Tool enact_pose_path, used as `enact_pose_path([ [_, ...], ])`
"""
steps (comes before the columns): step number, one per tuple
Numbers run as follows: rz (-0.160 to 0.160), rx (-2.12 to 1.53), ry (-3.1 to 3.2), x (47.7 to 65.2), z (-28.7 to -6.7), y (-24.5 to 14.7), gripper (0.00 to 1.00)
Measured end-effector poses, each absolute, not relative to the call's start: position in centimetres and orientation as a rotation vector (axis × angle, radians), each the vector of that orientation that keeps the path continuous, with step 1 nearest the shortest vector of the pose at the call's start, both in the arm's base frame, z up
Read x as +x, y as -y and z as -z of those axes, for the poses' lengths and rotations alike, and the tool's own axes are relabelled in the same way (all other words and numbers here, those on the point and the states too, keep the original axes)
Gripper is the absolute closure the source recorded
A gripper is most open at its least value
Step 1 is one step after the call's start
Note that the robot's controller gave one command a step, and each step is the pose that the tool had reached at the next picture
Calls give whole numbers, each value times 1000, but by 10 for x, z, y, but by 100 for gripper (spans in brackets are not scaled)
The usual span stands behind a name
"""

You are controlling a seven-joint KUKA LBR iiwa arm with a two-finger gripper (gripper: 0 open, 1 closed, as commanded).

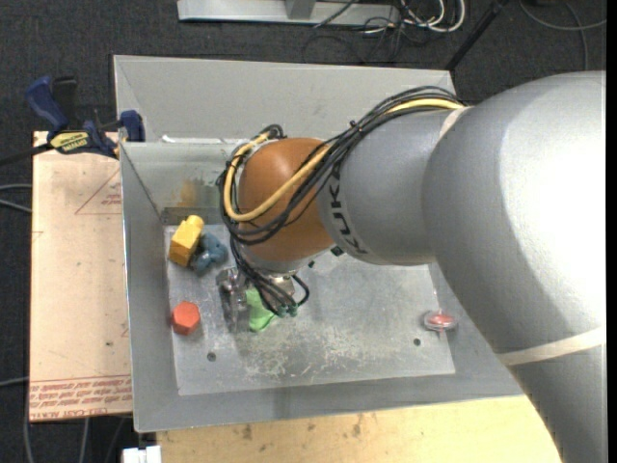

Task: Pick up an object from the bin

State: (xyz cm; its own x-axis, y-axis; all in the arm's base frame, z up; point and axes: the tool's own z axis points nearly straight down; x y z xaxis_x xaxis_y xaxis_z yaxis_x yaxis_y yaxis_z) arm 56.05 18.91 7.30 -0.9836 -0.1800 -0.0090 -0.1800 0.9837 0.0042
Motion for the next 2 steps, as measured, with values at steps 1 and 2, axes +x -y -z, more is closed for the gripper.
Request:
enact_pose_path([
  [1, 4, -127, -3139, 528, -101, -93, 100],
  [2, -2, -139, -3139, 528, -100, -98, 0],
])
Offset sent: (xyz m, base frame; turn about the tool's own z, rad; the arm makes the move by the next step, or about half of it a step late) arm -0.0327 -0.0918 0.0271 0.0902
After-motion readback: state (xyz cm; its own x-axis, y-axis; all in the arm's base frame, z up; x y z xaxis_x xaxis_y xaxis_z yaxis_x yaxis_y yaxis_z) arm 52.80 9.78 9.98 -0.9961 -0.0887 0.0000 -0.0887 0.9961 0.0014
